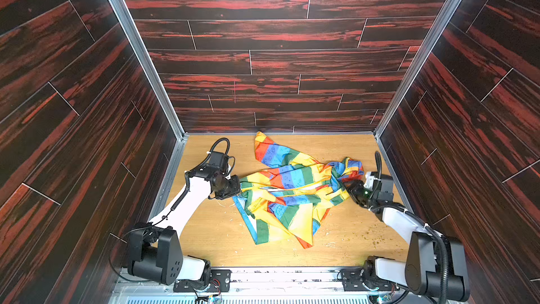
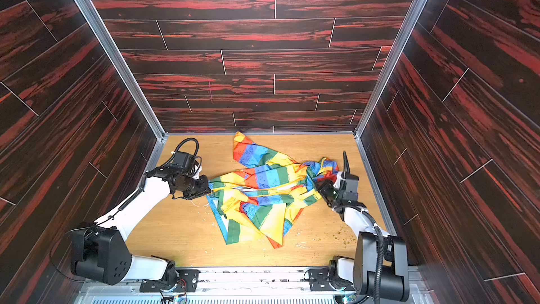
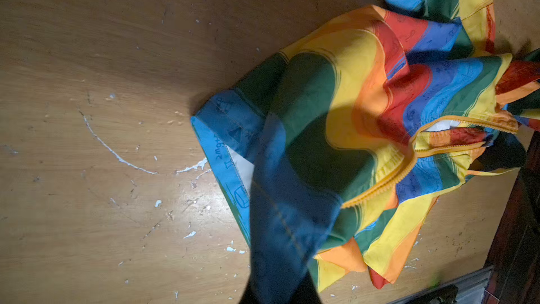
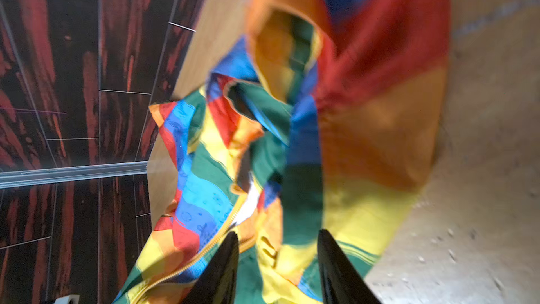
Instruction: Zip up the jacket
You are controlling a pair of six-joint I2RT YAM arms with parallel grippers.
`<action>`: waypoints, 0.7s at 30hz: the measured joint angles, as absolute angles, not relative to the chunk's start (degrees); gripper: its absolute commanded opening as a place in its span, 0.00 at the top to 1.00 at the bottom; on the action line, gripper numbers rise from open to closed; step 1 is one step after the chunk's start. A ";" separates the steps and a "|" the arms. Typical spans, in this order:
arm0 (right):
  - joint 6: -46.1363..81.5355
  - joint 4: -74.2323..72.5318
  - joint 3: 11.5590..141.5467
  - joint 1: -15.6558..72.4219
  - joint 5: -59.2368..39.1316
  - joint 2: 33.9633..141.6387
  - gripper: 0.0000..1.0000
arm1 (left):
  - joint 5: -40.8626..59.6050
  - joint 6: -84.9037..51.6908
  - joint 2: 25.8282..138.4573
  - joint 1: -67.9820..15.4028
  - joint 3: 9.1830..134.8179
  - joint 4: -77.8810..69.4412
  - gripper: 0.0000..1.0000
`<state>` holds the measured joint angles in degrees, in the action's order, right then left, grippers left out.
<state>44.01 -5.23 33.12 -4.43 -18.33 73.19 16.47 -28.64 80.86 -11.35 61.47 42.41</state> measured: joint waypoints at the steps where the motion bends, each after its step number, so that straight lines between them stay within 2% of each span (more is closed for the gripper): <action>1: 43.31 -4.23 34.65 -3.86 -17.74 73.19 0.53 | 16.47 -28.58 80.84 -11.35 61.47 42.41 1.00; 6: 40.84 -1.23 40.27 -0.19 -16.32 73.89 0.54 | 16.97 -28.38 80.86 -11.35 61.47 42.37 1.00; 11: 39.57 -1.39 46.76 2.22 -18.68 83.79 0.54 | 18.00 -28.38 80.95 -11.35 61.34 41.95 1.00; 21: 42.15 -4.38 47.42 2.63 -21.96 95.64 0.55 | 19.11 -28.27 80.95 -11.35 61.17 41.95 1.00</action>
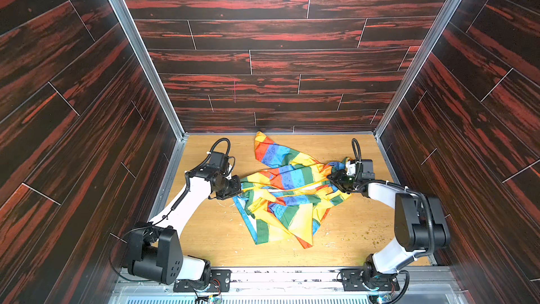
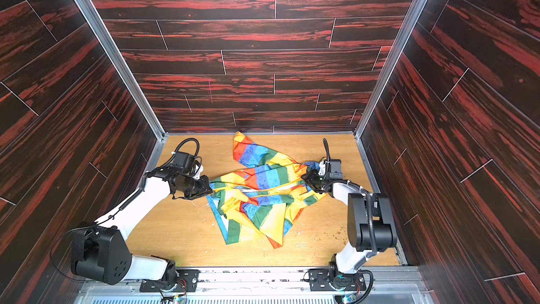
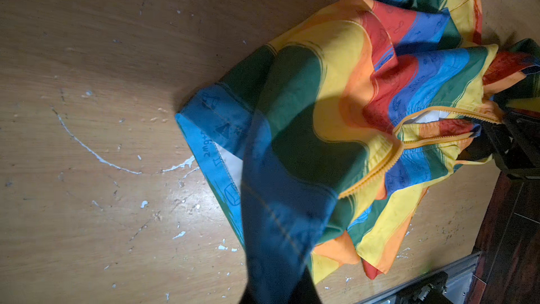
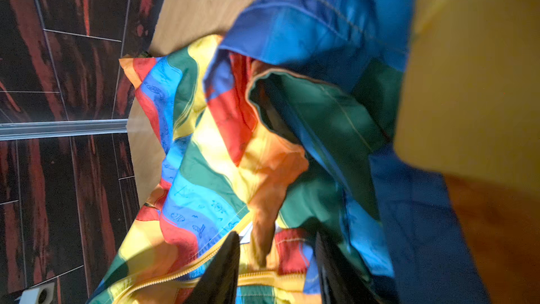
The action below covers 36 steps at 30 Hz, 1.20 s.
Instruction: Zip up the jacket
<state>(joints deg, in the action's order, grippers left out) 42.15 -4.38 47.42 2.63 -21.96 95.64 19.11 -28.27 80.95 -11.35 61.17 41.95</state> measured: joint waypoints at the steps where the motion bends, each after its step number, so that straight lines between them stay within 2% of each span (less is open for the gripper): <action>1: 42.54 -5.02 47.51 2.70 -22.11 96.25 0.55 | 19.16 -28.27 80.95 -11.35 61.17 41.95 1.00; 4: 43.77 -6.74 47.90 2.85 -22.52 97.86 0.57 | 19.31 -28.27 80.95 -11.35 61.08 41.95 1.00; 7: 44.73 -7.73 49.56 2.92 -22.79 99.50 0.63 | 19.49 -28.25 80.95 -11.35 60.84 41.95 1.00; 8: 44.88 -8.03 50.24 2.94 -22.85 100.09 0.69 | 19.53 -28.25 80.95 -11.35 60.84 42.00 1.00; 10: 45.08 -8.67 51.75 2.96 -22.96 101.32 0.89 | 19.57 -28.25 80.95 -11.35 60.84 41.98 1.00; 12: 45.19 -8.82 52.56 2.96 -22.63 101.84 1.00 | 19.62 -28.21 80.95 -11.35 60.84 41.98 1.00; 23: 40.99 -4.47 54.70 -1.26 -21.96 99.04 1.00 | 20.12 -25.98 80.95 -11.20 60.86 43.40 1.00; 31: 36.91 -4.32 58.41 -4.62 -27.05 98.10 1.00 | 24.93 -23.68 81.21 -11.03 62.08 44.27 1.00; 36: 36.80 -6.90 58.52 -4.71 -29.58 102.17 1.00 | 28.73 -22.50 83.37 -10.81 62.94 44.73 1.00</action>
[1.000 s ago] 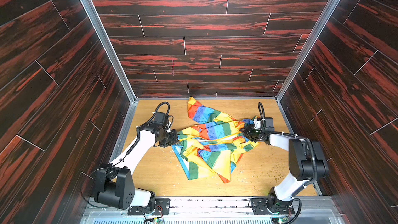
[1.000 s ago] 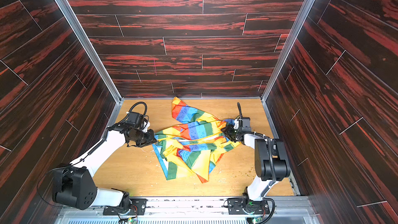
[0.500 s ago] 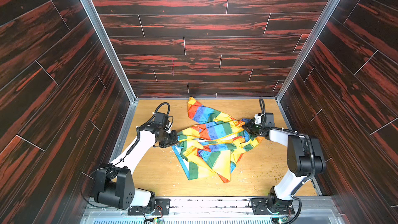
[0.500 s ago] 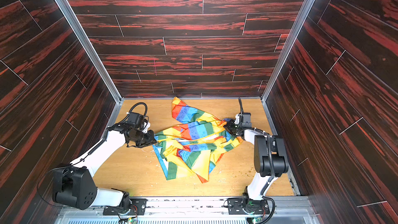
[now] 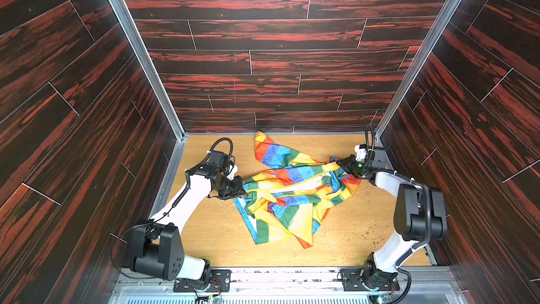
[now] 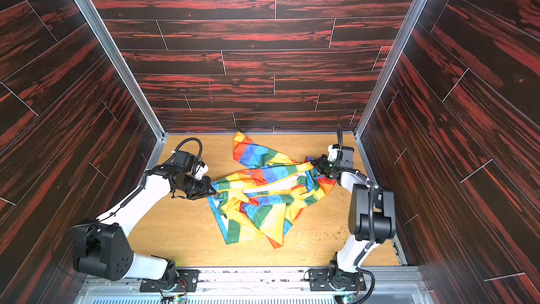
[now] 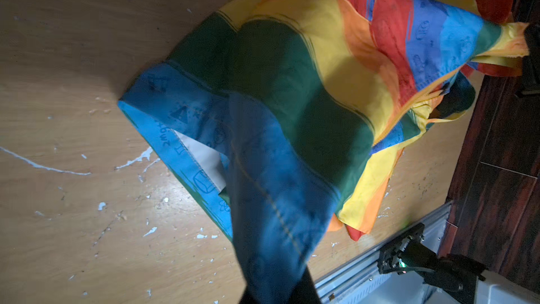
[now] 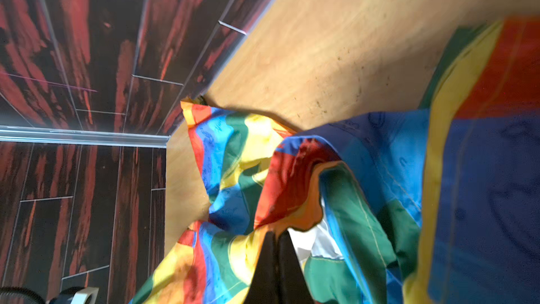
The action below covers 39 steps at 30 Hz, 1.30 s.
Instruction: Zip up the jacket
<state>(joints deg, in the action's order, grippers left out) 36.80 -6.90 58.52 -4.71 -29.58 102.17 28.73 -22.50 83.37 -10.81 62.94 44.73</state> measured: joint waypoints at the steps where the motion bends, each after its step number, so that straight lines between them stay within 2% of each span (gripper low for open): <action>1: 36.82 -7.03 58.52 -4.78 -29.71 103.11 1.00 | 29.21 -22.37 83.77 -10.79 63.00 44.86 1.00; 6: 36.77 -7.09 58.57 -5.13 -30.00 106.76 0.98 | 31.03 -21.80 84.64 -10.70 63.29 45.67 1.00; 9: 36.69 -6.15 58.92 -5.69 -29.80 107.00 0.73 | 31.35 -21.52 85.01 -10.66 63.68 45.87 1.00; 11: 36.23 -5.65 59.61 -6.24 -29.34 106.96 0.62 | 31.48 -21.39 85.17 -10.63 63.86 45.91 1.00; 15: 34.74 -3.46 60.16 -7.01 -27.00 105.54 0.53 | 31.81 -21.39 85.27 -10.55 64.01 46.02 1.00; 27: 29.93 4.21 56.23 -3.49 -23.20 87.29 0.62 | 32.42 -21.41 86.02 -10.55 64.36 46.04 1.00; 34: 23.20 14.09 56.64 6.68 -19.94 88.20 0.61 | 32.69 -21.43 86.02 -10.55 64.36 45.89 1.00; 39: 20.82 17.30 56.64 8.08 -16.60 91.96 0.61 | 33.08 -21.43 86.02 -10.55 64.36 45.78 1.00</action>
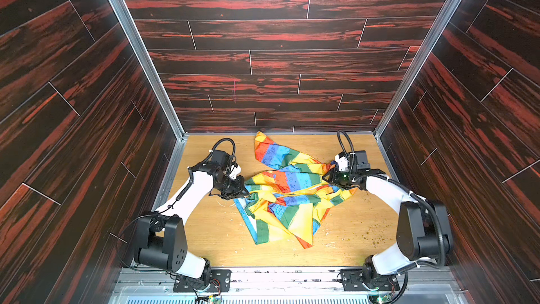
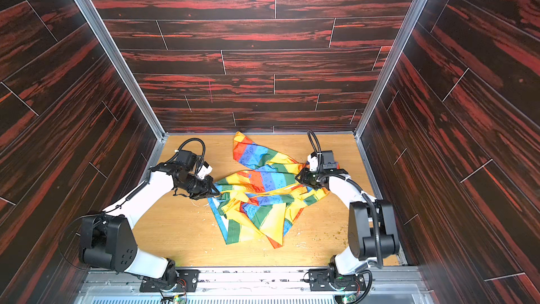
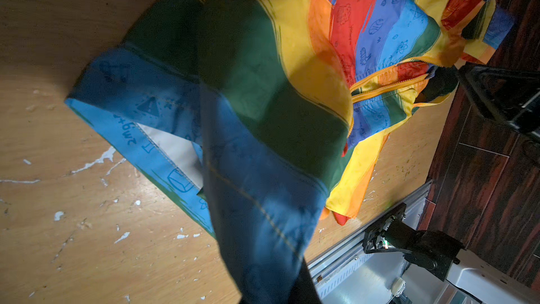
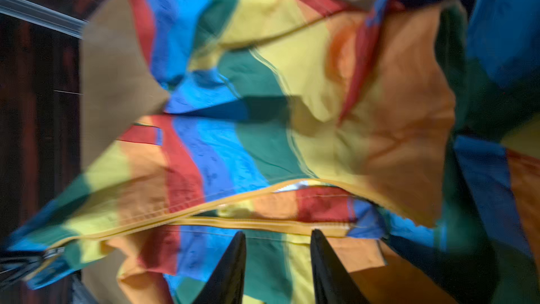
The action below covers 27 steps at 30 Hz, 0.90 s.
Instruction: Zip up the jacket
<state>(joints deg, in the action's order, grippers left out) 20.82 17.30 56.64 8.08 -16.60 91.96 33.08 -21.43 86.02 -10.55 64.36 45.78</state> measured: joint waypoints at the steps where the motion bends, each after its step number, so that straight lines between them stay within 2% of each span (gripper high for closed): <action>1: 20.49 17.56 56.64 8.08 -15.86 92.97 0.61 | 33.10 -21.43 86.02 -10.55 64.36 45.74 1.00; 7: 19.42 18.52 56.58 8.01 -12.47 97.78 0.56 | 33.47 -21.43 86.02 -10.55 64.34 45.52 1.00; 19: 19.16 18.61 56.55 8.01 -7.46 98.00 0.49 | 33.65 -21.45 86.02 -10.55 64.29 45.41 1.00; 27: 19.51 17.45 56.55 8.01 -9.32 98.83 0.53 | 33.91 -21.45 86.02 -10.55 64.29 45.41 1.00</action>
